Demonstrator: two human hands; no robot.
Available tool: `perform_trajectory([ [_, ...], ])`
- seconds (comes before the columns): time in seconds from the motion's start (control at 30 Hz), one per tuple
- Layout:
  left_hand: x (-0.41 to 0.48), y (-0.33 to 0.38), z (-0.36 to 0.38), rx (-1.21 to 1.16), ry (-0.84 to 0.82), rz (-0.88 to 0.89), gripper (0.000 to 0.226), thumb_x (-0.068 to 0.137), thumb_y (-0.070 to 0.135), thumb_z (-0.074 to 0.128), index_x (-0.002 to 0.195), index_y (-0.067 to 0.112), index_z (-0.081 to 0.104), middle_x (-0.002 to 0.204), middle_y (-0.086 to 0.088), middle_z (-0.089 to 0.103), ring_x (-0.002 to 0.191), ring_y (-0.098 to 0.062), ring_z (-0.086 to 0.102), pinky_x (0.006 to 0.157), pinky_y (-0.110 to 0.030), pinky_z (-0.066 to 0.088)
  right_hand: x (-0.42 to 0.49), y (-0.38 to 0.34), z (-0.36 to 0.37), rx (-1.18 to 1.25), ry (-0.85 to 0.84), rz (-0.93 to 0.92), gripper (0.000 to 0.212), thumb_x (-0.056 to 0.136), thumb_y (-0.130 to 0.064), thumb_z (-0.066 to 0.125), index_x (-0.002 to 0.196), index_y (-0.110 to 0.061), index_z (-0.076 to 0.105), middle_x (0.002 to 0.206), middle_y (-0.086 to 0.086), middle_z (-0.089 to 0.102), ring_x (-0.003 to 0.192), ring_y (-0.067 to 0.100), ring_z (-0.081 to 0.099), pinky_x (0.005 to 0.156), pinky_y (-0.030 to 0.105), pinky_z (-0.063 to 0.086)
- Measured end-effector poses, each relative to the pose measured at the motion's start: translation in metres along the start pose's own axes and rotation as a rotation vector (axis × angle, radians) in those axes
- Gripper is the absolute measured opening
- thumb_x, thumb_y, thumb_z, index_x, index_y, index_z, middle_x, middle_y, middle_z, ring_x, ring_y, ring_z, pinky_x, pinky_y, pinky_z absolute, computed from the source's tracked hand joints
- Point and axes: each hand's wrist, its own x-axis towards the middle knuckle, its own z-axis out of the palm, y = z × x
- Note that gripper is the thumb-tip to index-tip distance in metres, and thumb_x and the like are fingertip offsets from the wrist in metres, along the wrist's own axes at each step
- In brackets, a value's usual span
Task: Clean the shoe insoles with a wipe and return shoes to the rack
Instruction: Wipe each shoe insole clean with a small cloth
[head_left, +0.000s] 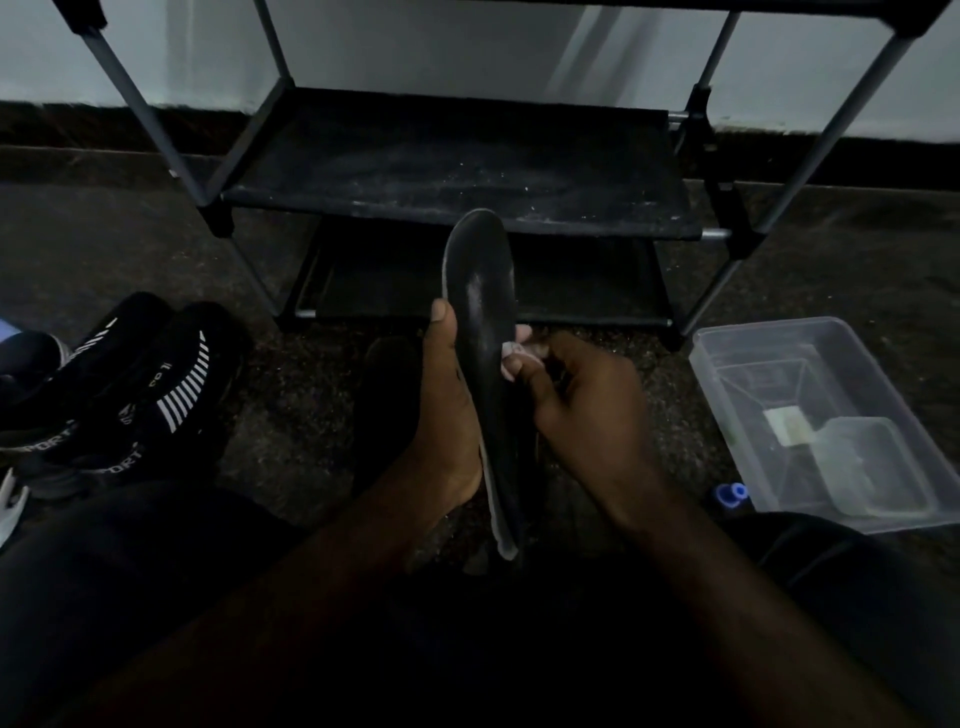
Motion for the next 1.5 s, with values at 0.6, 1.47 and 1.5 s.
perform_trajectory([
  [0.6, -0.001, 0.004, -0.005, -0.018, -0.017, -0.068, 0.096, 0.069, 0.075, 0.035, 0.121, -0.002, 0.060, 0.114, -0.026, 0.067, 0.108, -0.032, 0.066, 0.090, -0.042, 0.053, -0.017, -0.015, 0.005, 0.350, -0.200, -0.008, 0.013, 0.093, -0.021, 0.067, 0.087, -0.010, 0.072, 0.082, -0.007, 0.073, 0.078, 0.005, 0.070, 0.073, 0.034, 0.058],
  [1.47, 0.001, 0.003, -0.002, -0.044, 0.036, -0.061, 0.097, 0.068, 0.072, 0.039, 0.132, 0.001, 0.053, 0.127, -0.023, 0.061, 0.118, -0.033, 0.060, 0.102, -0.047, 0.046, -0.013, -0.017, 0.005, 0.407, -0.239, -0.024, 0.011, 0.093, -0.017, 0.066, 0.087, -0.009, 0.068, 0.080, -0.008, 0.071, 0.079, 0.004, 0.068, 0.073, 0.025, 0.055],
  [1.5, 0.001, 0.003, -0.002, -0.045, 0.031, -0.062, 0.096, 0.068, 0.072, 0.039, 0.132, 0.001, 0.054, 0.128, -0.023, 0.061, 0.119, -0.033, 0.060, 0.104, -0.048, 0.045, -0.015, -0.018, 0.006, 0.397, -0.252, -0.046, 0.010, 0.094, -0.017, 0.066, 0.087, -0.009, 0.068, 0.081, -0.008, 0.071, 0.079, 0.005, 0.068, 0.072, 0.026, 0.056],
])
